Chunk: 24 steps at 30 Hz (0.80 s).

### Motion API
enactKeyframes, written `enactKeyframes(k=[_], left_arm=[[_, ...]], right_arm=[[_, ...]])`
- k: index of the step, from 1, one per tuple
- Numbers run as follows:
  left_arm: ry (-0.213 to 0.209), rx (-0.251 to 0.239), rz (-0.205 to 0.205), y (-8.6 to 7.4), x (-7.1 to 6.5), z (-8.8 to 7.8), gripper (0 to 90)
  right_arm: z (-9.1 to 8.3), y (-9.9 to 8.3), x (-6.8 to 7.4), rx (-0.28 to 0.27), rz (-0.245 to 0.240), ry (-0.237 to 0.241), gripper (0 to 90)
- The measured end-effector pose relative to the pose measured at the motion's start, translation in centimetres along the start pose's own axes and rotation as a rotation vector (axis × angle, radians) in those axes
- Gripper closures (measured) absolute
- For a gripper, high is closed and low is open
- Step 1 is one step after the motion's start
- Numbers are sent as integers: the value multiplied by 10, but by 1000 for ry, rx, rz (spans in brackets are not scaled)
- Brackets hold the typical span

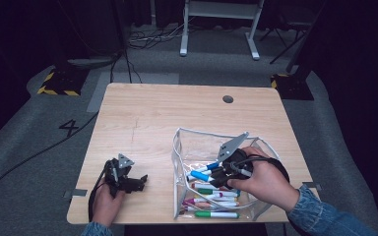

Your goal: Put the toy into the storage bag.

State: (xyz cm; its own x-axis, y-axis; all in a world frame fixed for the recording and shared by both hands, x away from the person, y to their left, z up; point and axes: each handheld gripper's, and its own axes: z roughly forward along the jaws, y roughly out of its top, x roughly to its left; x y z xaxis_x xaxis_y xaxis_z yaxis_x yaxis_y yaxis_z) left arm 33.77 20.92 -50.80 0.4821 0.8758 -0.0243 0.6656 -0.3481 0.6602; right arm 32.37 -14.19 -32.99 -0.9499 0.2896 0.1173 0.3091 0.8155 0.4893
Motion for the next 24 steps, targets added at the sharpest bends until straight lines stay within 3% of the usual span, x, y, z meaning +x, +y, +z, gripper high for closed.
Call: enactKeyframes(k=[12, 16, 24], left_arm=[[1, 0, -2, 0, 0, 0, 0], [1, -1, -3, 0, 0, 0, 0], [1, 0, -2, 0, 0, 0, 0]], right_arm=[[29, -5, -1, 126, -40, 50, 771], [40, -4, -3, 199, -63, 74, 771], [54, -3, -3, 293, -90, 93, 771]])
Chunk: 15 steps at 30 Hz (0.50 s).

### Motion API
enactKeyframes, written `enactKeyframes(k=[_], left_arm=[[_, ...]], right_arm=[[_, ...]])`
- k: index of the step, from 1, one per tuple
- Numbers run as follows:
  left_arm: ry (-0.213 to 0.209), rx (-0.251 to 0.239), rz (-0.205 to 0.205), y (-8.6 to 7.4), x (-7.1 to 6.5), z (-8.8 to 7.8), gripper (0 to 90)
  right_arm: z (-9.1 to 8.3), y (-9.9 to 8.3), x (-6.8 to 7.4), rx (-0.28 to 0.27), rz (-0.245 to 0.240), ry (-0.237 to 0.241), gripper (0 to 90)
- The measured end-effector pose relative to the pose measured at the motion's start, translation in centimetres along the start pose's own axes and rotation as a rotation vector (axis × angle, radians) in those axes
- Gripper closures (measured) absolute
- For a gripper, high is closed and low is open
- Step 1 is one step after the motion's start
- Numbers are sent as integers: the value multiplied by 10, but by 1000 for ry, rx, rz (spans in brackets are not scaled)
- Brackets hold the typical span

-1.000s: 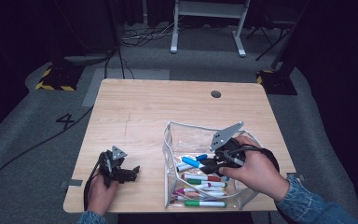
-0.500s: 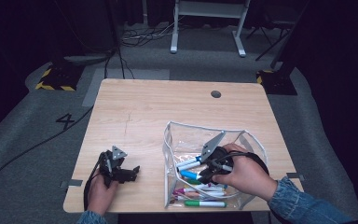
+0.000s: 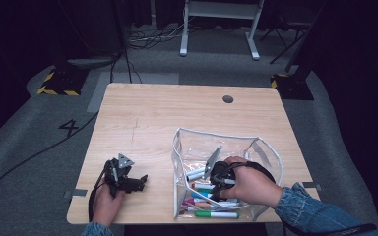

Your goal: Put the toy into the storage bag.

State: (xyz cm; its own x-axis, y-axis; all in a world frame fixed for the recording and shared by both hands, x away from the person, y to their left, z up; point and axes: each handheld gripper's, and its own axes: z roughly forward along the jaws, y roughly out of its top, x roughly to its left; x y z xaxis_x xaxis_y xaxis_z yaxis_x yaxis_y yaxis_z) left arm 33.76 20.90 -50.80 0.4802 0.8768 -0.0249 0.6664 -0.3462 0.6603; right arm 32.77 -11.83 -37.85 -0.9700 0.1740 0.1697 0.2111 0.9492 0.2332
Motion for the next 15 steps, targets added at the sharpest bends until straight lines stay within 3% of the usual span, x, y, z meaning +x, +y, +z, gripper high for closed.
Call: enactKeyframes(k=[6, 7, 9, 12, 15], left_arm=[[0, 0, 1, 0, 0, 0, 0], [0, 0, 0, 0, 0, 0, 0], [0, 0, -1, 0, 0, 0, 0], [2, -1, -3, 0, 0, 0, 0], [-3, -4, -4, -1, -1, -1, 0]], right_arm=[[9, 0, 0, 50, -30, 21, 760], [10, 0, 0, 50, -28, 27, 703], [9, -1, -1, 4, -33, 15, 606], [-1, 0, -3, -57, 1, -27, 552], [-17, 0, -4, -158, 25, -50, 516]])
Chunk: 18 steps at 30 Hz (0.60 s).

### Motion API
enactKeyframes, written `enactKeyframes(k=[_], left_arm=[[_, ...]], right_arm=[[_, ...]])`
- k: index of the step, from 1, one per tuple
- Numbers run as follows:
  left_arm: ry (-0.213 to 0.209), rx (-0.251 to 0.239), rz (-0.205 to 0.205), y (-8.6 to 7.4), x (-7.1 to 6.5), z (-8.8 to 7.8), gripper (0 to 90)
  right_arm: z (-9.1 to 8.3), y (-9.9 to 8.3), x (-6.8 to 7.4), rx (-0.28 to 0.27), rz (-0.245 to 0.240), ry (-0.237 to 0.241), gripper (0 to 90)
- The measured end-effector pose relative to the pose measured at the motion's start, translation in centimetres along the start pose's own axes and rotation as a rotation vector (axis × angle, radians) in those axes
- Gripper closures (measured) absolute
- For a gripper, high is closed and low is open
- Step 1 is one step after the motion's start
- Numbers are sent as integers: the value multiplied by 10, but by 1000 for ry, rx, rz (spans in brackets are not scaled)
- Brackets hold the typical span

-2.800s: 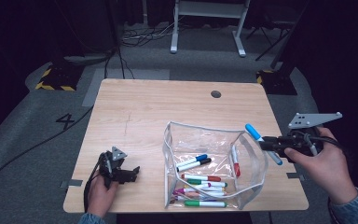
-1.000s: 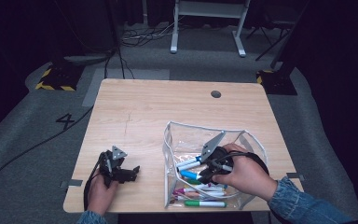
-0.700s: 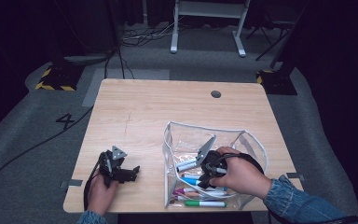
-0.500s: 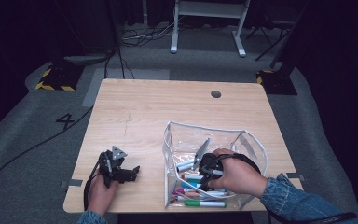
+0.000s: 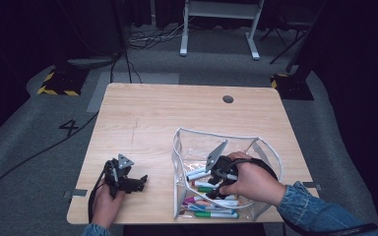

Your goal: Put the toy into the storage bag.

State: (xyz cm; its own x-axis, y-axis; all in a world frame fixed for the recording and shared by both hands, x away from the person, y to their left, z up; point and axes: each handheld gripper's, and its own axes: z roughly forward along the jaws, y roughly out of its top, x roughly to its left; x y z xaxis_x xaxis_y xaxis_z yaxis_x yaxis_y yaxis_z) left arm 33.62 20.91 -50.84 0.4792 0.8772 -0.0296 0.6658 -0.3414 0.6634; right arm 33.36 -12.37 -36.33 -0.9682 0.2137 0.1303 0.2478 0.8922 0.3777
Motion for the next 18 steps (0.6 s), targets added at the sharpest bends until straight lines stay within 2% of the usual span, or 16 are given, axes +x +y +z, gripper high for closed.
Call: enactKeyframes(k=[3, 7, 13, 18], left_arm=[[6, 1, 2, -1, 0, -1, 0], [8, 2, 3, -1, 0, -1, 0], [5, 3, 0, -1, 0, -1, 0], [5, 3, 0, -1, 0, -1, 0]], right_arm=[[-19, 1, -3, -105, 37, -31, 501], [-43, -3, -9, -206, 96, -85, 511], [-81, -20, -26, -314, 179, -193, 538], [-108, -43, -46, -357, 256, -277, 541]])
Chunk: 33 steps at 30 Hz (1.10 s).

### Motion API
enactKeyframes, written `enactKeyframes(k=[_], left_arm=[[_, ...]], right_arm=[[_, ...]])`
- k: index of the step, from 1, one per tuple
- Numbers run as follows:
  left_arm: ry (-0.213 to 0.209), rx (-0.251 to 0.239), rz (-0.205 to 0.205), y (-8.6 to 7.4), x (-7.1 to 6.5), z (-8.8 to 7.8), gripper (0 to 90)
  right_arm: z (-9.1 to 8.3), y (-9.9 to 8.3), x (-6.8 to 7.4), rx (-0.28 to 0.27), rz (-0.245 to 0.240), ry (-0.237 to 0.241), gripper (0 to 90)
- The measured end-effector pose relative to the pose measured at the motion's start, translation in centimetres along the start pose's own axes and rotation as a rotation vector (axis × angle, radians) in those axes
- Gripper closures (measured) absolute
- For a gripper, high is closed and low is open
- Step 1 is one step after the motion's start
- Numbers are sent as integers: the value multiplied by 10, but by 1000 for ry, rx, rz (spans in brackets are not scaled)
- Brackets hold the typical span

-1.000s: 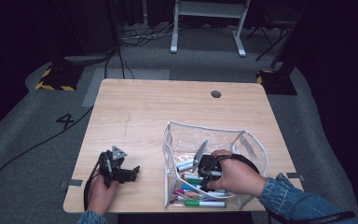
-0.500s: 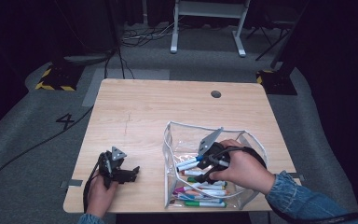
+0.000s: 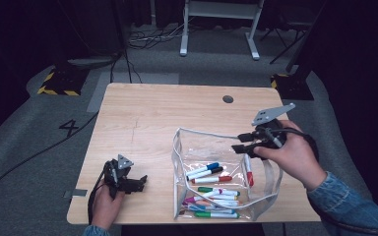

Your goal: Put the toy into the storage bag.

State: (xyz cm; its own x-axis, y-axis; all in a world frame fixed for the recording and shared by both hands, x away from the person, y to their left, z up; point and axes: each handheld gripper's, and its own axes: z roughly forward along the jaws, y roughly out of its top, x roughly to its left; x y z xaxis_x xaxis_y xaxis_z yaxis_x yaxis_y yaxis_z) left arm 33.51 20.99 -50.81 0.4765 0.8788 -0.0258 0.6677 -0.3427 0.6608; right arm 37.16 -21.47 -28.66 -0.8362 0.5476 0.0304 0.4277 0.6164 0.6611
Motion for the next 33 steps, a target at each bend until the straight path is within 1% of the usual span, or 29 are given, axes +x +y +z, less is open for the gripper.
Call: enactKeyframes(k=[2, 3, 5, 7, 12, 14, 16, 18, 20, 22, 28, 33], left_arm=[[4, -2, 3, 0, 0, 0, 0], [3, -2, 3, 0, 0, 0, 0], [-2, 1, -2, 0, 0, 0, 0], [4, 0, -2, 0, 0, 0, 0], [6, 1, -9, 0, 0, 0, 0], [7, 0, -11, 0, 0, 0, 0], [9, 0, -10, 0, 0, 0, 0], [9, 0, -10, 0, 0, 0, 0], [10, -1, -12, 0, 0, 0, 0], [10, 1, -10, 0, 0, 0, 0], [12, -1, -8, 0, 0, 0, 0], [15, -2, -11, 1, 0, 1, 0]], right_arm=[[-10, -3, -11, -15, 21, -34, 530], [-16, -4, -18, -20, 39, -46, 526], [-23, -7, -27, -29, 59, -67, 522], [-29, -11, -38, -38, 86, -95, 523], [-39, -24, -68, -72, 168, -136, 522], [-40, -30, -79, -74, 201, -155, 522], [-39, -36, -87, -64, 227, -168, 522], [-35, -43, -96, -52, 246, -181, 522], [-30, -50, -100, -42, 263, -186, 523], [-21, -58, -104, -28, 280, -186, 522], [14, -85, -110, 6, 318, -145, 517], [41, -102, -110, 31, 328, -104, 511]])
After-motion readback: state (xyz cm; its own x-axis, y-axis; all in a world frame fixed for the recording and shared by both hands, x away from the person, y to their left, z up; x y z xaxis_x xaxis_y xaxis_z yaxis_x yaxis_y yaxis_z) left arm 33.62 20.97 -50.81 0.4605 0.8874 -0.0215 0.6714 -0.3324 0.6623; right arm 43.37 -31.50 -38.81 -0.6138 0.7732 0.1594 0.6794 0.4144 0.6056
